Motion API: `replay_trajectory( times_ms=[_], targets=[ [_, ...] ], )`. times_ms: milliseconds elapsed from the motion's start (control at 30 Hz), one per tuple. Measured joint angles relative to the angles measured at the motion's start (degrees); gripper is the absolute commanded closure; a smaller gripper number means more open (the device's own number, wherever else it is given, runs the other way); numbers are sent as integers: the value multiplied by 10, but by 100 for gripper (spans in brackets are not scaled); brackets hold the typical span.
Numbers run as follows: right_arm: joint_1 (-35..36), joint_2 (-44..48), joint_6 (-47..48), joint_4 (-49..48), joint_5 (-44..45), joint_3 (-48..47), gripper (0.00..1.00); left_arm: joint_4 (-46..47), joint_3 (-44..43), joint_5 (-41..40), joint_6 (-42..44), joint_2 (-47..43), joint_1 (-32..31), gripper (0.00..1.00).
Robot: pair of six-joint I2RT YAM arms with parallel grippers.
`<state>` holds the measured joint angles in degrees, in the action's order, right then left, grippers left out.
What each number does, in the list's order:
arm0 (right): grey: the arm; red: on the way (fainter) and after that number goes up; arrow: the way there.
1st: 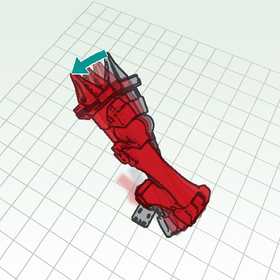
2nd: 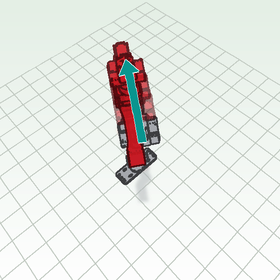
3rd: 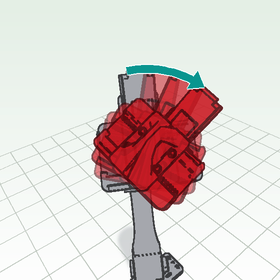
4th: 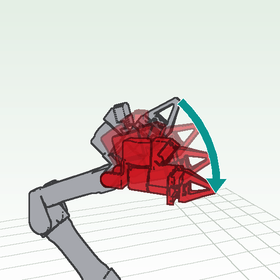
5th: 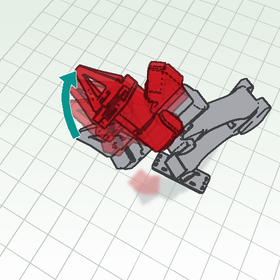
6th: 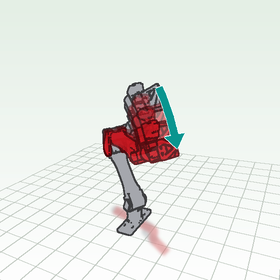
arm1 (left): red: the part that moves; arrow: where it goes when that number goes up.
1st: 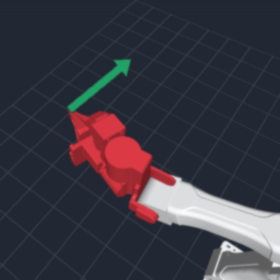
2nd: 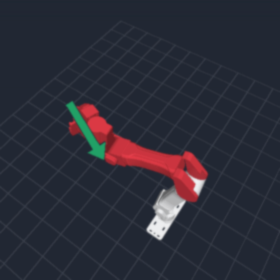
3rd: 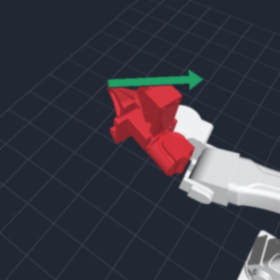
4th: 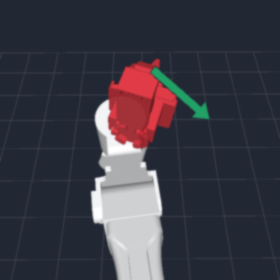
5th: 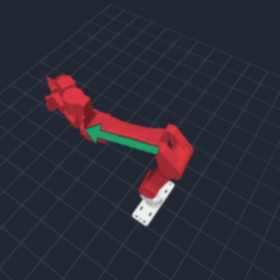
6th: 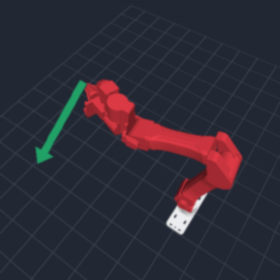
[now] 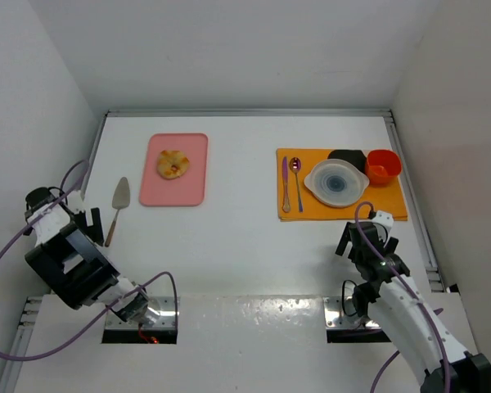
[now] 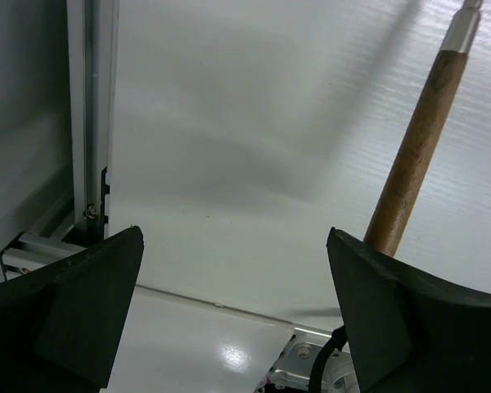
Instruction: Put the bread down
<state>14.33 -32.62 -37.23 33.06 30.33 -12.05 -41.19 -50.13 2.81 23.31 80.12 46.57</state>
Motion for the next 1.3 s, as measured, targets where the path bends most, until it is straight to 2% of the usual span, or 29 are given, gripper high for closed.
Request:
replay_trajectory(
  times_ms=[100,200,267,367,400,467,567,667,833,1033,1100,1267,1300],
  targets=[
    [0,-1,9,-1,0,0,0,-31,-31,21,7,-2,0,0],
    [0,-10,22,-8,-1,-3,0,-74,-110,44,25,-11,-20,0],
    [0,-23,30,-13,-3,-10,0,-80,-160,6,26,-27,-84,0],
    [0,-48,41,-24,-8,-28,0,-87,-196,-50,17,-40,-235,0],
    [0,-58,43,-31,-15,-35,0,-95,-199,-55,12,-34,-277,6],
    [0,-77,48,-48,-34,-47,0,-119,-196,-59,-3,-6,-315,12],
    [4,-113,55,-69,-68,-72,0,-141,-175,-79,-29,62,-311,18],
    [33,-172,66,-78,-85,-116,0,-156,-160,-94,-50,115,-307,19],
    [111,-283,95,-95,-96,-209,0,-156,-160,-120,-76,128,-305,19],
    [179,-372,116,-133,-115,-265,0,-131,-149,-114,-87,140,-282,32],
    [195,-412,122,-142,-131,-287,0,-120,-137,-108,-87,156,-271,40],
    [218,-531,131,-151,-189,-400,0,-112,-128,-90,-85,186,-248,49],
    [220,-554,132,-160,-201,-426,0,-110,-128,-87,-83,188,-247,55]
  ],
)
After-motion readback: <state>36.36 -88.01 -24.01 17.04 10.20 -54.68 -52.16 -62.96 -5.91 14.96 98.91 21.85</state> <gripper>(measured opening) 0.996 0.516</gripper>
